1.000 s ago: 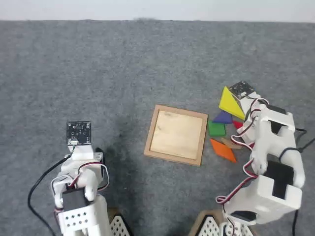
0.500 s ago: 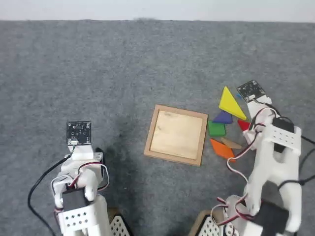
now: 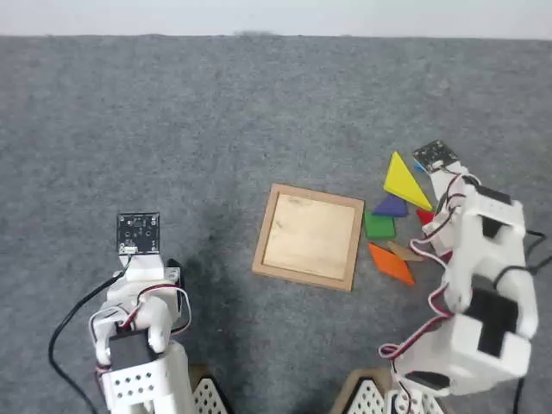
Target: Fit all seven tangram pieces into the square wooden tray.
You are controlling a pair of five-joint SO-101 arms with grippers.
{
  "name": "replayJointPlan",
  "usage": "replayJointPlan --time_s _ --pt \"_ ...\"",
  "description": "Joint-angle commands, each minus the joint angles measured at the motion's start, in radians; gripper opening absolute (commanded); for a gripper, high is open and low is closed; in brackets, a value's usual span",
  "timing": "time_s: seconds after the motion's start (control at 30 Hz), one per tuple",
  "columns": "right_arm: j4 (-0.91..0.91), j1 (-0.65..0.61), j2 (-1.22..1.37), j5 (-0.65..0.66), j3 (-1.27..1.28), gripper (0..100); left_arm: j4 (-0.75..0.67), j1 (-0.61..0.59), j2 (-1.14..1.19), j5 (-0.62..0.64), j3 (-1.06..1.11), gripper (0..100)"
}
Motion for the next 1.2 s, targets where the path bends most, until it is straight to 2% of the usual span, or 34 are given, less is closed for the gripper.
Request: replayJointPlan --time_s 0.0,0.37,0.5,0.63,0.8,1.0,1.17 --pt "0.013 0.01 0.068 0.037 -0.063 27.4 0.006 -0.002 0.003 -0.011 -0.008 12" --pt "0.019 -0.008 0.068 0.092 -0.064 25.1 0.006 -0.002 0.003 -0.011 -0.008 12" --pt "0.024 -0.016 0.07 0.166 -0.06 21.0 0.006 -0.002 0.003 -0.011 -0.008 12" --pt "0.024 -0.016 0.068 0.164 -0.06 14.6 0.006 -0.002 0.003 -0.011 -0.008 12" --pt "0.041 -0.013 0.027 0.121 -0.049 13.8 0.006 -0.002 0.003 -0.011 -0.008 12" --pt "0.088 -0.008 -0.222 0.11 0.029 14.3 0.006 -0.002 0.003 -0.011 -0.008 12" --pt "0.088 -0.035 -0.323 0.112 0.017 25.8 0.006 -0.002 0.003 -0.011 -0.008 12"
